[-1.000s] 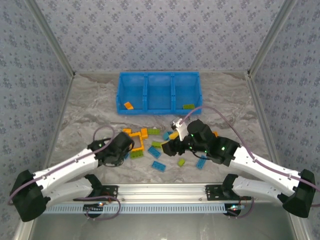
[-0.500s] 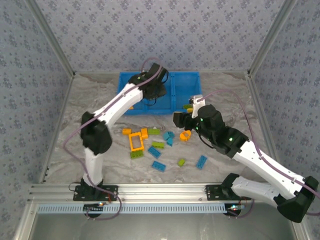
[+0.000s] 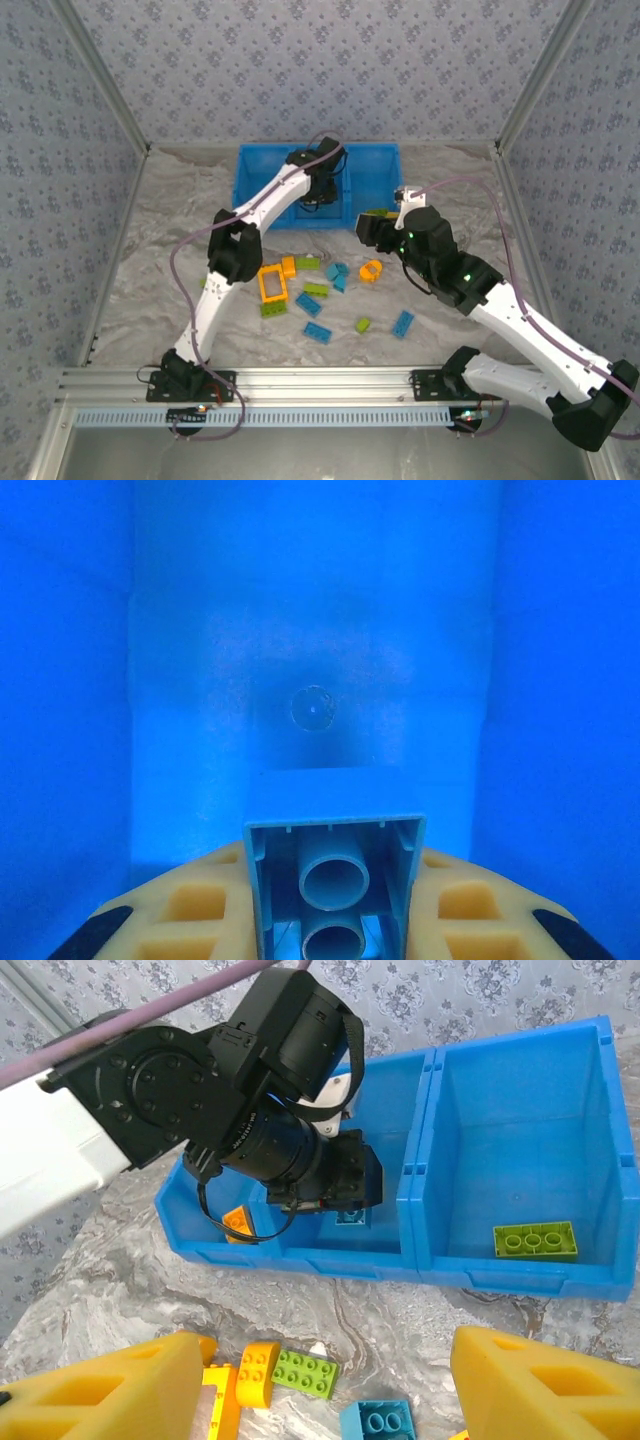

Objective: Sort the legos into containers by color

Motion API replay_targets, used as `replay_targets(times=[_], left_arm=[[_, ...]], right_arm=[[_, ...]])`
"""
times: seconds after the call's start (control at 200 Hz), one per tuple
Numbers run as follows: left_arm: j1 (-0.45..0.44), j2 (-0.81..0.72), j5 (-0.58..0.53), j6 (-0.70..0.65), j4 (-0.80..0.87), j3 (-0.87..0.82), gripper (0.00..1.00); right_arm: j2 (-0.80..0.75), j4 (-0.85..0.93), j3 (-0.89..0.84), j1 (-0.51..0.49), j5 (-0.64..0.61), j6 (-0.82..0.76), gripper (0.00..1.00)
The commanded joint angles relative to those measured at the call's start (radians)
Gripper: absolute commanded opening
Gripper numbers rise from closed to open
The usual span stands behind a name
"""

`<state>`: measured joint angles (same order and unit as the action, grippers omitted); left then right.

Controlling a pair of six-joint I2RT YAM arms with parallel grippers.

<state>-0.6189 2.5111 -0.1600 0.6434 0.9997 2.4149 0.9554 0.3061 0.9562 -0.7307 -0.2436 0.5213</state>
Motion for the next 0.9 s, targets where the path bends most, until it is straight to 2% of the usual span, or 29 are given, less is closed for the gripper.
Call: replay_targets(times=[0.0,0.2,0.535,0.735,0.894], left_arm=[[-0.001,0.041,0.009,-0.02,0.035,0.045,0.14],[-0.002,0.068,0.022,0.0,0.045,0.044,0.17],[-0.005,0.05,0.012,0.004,0.062,0.049,0.43],[-0.01,0.007,0.004,0.004,0.067,0.058,0.46],[-0.023,-0.06,-0.049,0.024,0.092,0.081,0.46]], right_arm=[[-0.025,0.011,-0.013,0.008,-0.008,0.031,0.7],[-0.037,0.019,-0.025,0.019,-0.002,0.034,0.7],[-0.034,0.016,-0.044,0.031,0.014,0.046,0.73],[-0.036,0.026,-0.031,0.036,0.018,0.041,0.73],[-0.038,0.043,-0.012,0.038,0.017,0.022,0.73]])
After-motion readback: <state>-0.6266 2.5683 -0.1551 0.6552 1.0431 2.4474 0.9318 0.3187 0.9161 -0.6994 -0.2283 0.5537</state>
